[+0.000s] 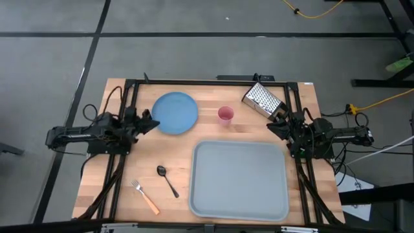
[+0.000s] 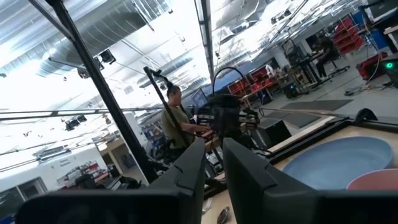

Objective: Pick and place plate/cup/fork/spoon on tray
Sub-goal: Adjust the black spoon

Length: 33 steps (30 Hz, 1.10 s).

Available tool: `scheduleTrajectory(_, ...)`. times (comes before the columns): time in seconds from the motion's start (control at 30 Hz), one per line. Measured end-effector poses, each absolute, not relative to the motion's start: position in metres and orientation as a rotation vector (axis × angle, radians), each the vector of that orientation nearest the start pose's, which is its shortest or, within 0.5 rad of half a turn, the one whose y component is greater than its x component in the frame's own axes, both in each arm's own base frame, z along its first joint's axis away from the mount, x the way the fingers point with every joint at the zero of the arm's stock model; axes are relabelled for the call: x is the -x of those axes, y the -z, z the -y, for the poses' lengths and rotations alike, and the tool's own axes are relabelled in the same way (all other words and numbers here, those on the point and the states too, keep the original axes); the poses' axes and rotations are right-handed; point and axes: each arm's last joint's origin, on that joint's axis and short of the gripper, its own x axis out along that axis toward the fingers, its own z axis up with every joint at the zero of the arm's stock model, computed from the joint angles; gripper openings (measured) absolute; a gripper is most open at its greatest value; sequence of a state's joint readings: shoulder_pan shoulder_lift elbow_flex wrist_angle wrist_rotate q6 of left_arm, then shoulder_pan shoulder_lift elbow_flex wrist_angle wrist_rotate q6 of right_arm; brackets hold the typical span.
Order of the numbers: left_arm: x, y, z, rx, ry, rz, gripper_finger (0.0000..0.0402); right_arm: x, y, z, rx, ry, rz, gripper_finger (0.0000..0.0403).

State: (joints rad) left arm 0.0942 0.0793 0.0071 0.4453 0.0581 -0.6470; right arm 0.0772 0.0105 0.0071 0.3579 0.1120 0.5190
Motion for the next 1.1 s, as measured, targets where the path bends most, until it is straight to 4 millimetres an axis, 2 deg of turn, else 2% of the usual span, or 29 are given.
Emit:
scheduleTrajectory(0.13, -0.093, -0.22, 0.006, 0.493, 0.277, 0.513, 0.0, -0.092, -0.199, -0.004, -0.544, -0.059, 0.356, 0.0061)
scheduleTrajectory(0.2, -0.098, -0.225, 0.015, 0.451, 0.353, 0.488, 0.0, -0.092, -0.199, -0.004, -0.544, -0.057, 0.356, 0.0061)
scheduleTrajectory(0.33, -0.118, -0.243, 0.036, 0.411, 0.433, 0.372, 0.0, -0.091, -0.2, -0.004, -0.549, -0.06, 0.362, 0.0061)
scheduleTrajectory(0.47, -0.153, -0.271, 0.07, 0.357, 0.582, 0.227, 0.0, -0.091, -0.2, -0.004, -0.548, -0.06, 0.363, 0.0061)
scheduleTrajectory(0.63, -0.188, -0.3, 0.119, 0.386, 0.788, -0.102, 0.0, -0.092, -0.199, -0.004, -0.547, -0.057, 0.353, 0.0061)
scheduleTrajectory(0.77, -0.205, -0.303, 0.147, 0.454, 0.664, -0.479, 0.0, -0.093, -0.194, -0.005, -0.565, -0.073, 0.297, 0.0061)
scheduleTrajectory(0.87, -0.215, -0.302, 0.161, 0.545, 0.515, -0.672, 0.0, -0.095, -0.189, -0.005, -0.611, -0.072, 0.235, 0.0061)
scheduleTrajectory(0.97, -0.221, -0.29, 0.173, 0.615, 0.396, -0.833, 0.0, -0.097, -0.181, -0.005, -0.654, -0.052, 0.156, 0.0061)
scheduleTrajectory(1.1, -0.228, -0.265, 0.191, 0.642, 0.279, -0.927, 0.0, -0.098, -0.17, -0.005, -0.731, -0.014, 0.046, 0.0061)
